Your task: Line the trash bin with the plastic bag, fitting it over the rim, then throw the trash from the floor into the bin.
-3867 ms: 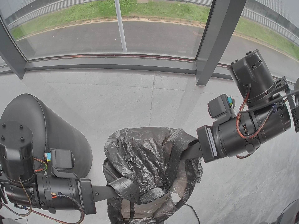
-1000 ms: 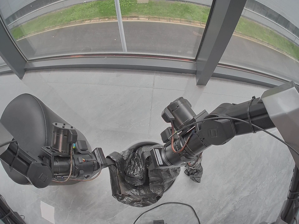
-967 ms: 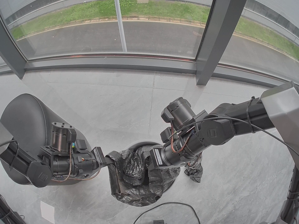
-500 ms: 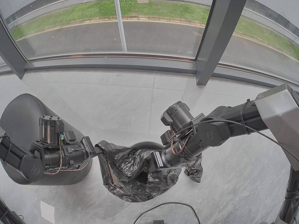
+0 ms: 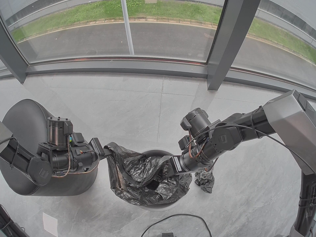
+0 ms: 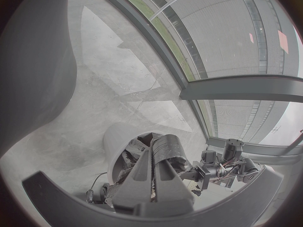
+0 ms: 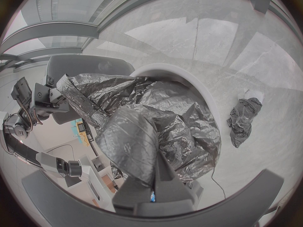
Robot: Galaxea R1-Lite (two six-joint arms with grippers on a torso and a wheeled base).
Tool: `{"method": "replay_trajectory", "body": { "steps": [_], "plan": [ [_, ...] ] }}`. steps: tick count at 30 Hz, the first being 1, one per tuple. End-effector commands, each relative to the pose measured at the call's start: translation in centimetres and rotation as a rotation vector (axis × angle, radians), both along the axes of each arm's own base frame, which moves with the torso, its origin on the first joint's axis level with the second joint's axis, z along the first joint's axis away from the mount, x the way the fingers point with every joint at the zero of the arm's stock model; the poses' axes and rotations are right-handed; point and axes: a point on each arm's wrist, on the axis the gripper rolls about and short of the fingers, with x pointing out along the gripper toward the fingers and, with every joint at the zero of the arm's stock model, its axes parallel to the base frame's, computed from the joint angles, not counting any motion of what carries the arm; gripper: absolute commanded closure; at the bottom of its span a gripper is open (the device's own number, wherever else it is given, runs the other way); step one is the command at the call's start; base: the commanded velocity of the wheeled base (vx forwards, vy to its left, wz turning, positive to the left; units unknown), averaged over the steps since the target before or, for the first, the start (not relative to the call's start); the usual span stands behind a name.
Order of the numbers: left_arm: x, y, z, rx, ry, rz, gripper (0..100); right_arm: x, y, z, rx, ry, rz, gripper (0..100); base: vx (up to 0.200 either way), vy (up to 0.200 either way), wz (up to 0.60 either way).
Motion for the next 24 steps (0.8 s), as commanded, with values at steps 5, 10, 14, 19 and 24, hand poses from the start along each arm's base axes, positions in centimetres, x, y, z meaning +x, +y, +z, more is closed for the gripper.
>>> {"method": "replay_trajectory", "body": {
  "steps": [5,10,14,19,24],
  "plan": [
    [0.8,-0.3,-0.3,-0.001,0.004,-0.001,100,0.1,-0.2,-1.0,-0.014,0.021,-0.001,100,0.0,0.0,0.0],
    [-0.3,-1.1,-1.2,-0.001,0.053,-0.035,100,-1.2,-0.8,-1.4,-0.044,0.047,0.021,100,0.0,0.0,0.0],
    [-0.5,-1.8,-2.0,-0.02,0.1,-0.073,100,-1.1,-0.8,-2.0,-0.052,0.059,0.02,100,0.0,0.0,0.0],
    [-0.3,-2.6,-3.3,-0.012,0.14,-0.094,100,-0.5,-1.2,-2.9,-0.064,0.068,0.005,100,0.0,0.0,0.0],
    [0.6,-2.9,-3.8,-0.012,0.143,-0.091,100,1.5,-1.4,-3.7,-0.055,0.039,-0.002,100,0.0,0.0,0.0]
  ]
}}
